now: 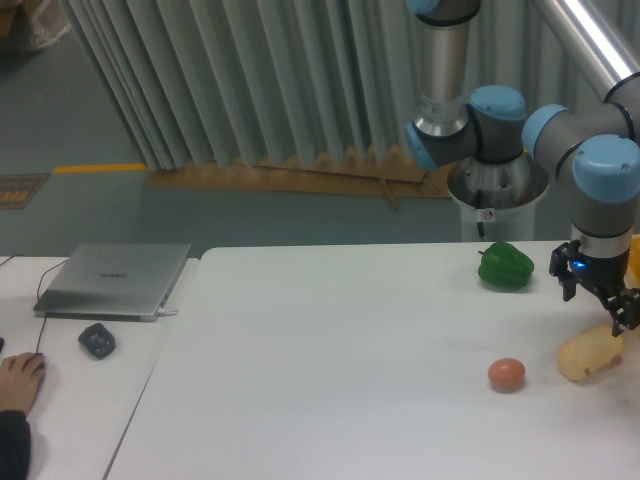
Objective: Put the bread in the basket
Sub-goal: 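Hold the gripper above the tan bread roll, aligning with it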
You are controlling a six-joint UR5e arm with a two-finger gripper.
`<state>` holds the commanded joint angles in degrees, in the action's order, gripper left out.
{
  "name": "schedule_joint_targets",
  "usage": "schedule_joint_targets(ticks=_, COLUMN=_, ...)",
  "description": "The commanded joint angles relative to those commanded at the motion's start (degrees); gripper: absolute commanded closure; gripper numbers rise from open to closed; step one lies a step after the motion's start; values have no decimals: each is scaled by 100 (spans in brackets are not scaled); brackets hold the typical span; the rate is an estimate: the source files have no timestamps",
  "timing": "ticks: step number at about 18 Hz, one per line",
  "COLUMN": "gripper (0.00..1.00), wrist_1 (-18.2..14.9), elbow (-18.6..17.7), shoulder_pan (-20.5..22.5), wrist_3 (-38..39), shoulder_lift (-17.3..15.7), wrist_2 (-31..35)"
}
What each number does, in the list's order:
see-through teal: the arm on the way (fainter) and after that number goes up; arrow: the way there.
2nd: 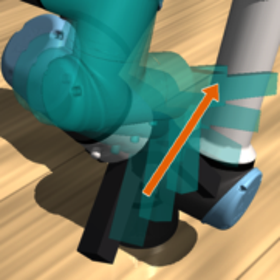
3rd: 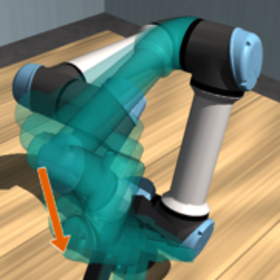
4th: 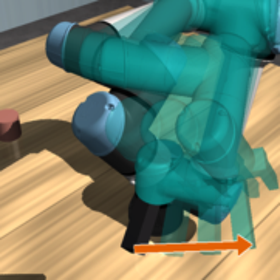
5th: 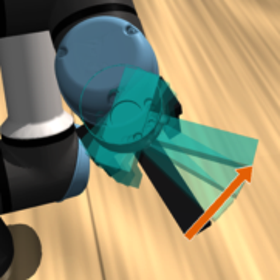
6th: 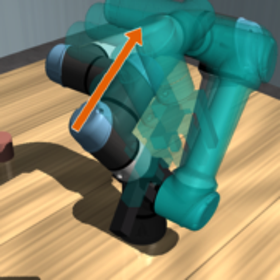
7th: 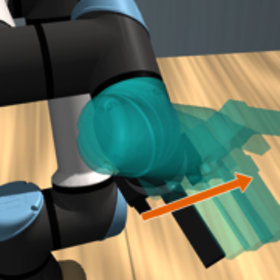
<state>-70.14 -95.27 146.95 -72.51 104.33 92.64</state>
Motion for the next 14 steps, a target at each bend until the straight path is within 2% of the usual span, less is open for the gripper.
schedule_joint_targets(ticks=7, gripper=0, wrist_1=-9, elbow=0, shoulder_pan=-9, wrist_3=114, shoulder_lift=9, wrist_2=-9)
schedule_joint_targets(ticks=11, gripper=0, wrist_1=0, elbow=0, shoulder_pan=-18, wrist_3=518, shoulder_lift=61, wrist_2=-17)
schedule_joint_targets(ticks=14, gripper=0, wrist_1=0, elbow=0, shoulder_pan=-18, wrist_3=440, shoulder_lift=88, wrist_2=35)
